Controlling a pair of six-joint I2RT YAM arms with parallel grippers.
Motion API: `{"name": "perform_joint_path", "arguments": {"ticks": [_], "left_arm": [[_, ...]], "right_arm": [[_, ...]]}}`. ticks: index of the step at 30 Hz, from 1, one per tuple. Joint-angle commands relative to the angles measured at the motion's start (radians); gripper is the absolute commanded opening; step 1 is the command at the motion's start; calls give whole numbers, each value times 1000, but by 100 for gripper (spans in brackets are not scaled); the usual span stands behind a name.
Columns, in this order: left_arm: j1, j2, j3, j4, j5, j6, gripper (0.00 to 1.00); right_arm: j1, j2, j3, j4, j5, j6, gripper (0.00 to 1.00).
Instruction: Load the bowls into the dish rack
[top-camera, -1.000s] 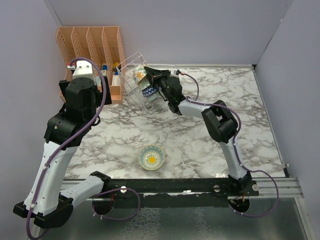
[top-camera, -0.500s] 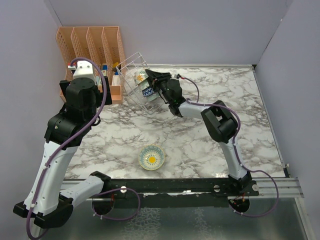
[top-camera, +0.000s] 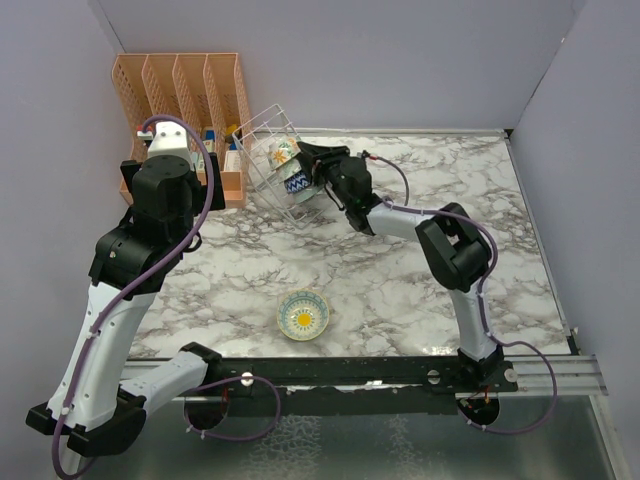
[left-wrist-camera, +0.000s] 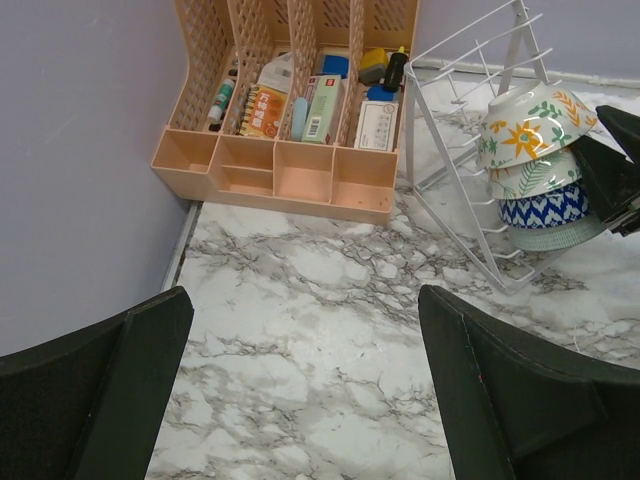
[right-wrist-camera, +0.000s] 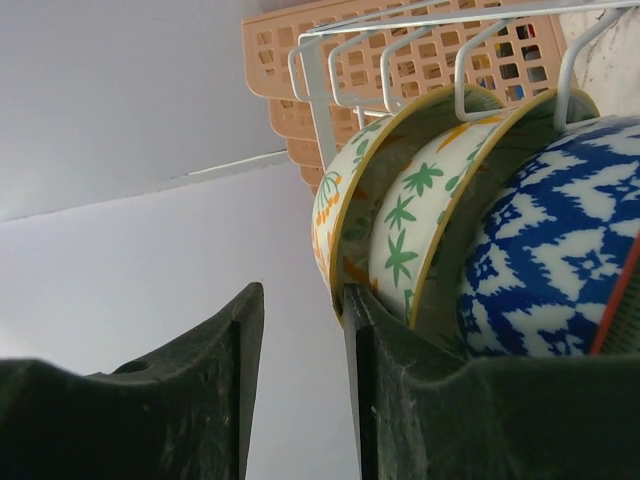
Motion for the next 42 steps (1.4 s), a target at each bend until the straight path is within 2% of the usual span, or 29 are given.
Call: {"name": "perform_joint_path", "arguments": {"ticks": [1, 11, 16, 21, 23, 25, 28, 31, 36, 42], "left_arm": [[-3, -9, 10, 22, 15, -4, 99], [-4, -7, 13, 25, 12, -8, 99], [-4, 2, 28, 17, 16, -28, 99], [-4, 10, 53, 26, 32, -43, 99], [-4, 12, 64, 25, 35, -47, 99], [-5, 16, 78, 21, 40, -56, 99], [-7, 21, 96, 14, 47, -68, 99], [-7, 24, 103, 12, 48, -76, 99], [-6, 33, 97, 15, 68, -104, 99], [-6, 25, 65, 14, 74, -125, 99]], "right_arm": [[-9, -64, -29, -32, -15, 10, 38], [-15, -184, -150, -89, -122, -10, 39], [-15, -316, -226, -173, -208, -120, 42], [-16, -468, -247, -444, -382, -383, 48], [-15, -512, -225, -622, -440, -550, 48], [-13, -529, -172, -811, -502, -808, 49], [1, -555, -122, -1030, -598, -1104, 50], [83, -612, -108, -1201, -583, -1320, 52], [279, -687, -131, -1291, -555, -1454, 56], [484, -652, -114, -1305, -481, -1534, 57]]}}
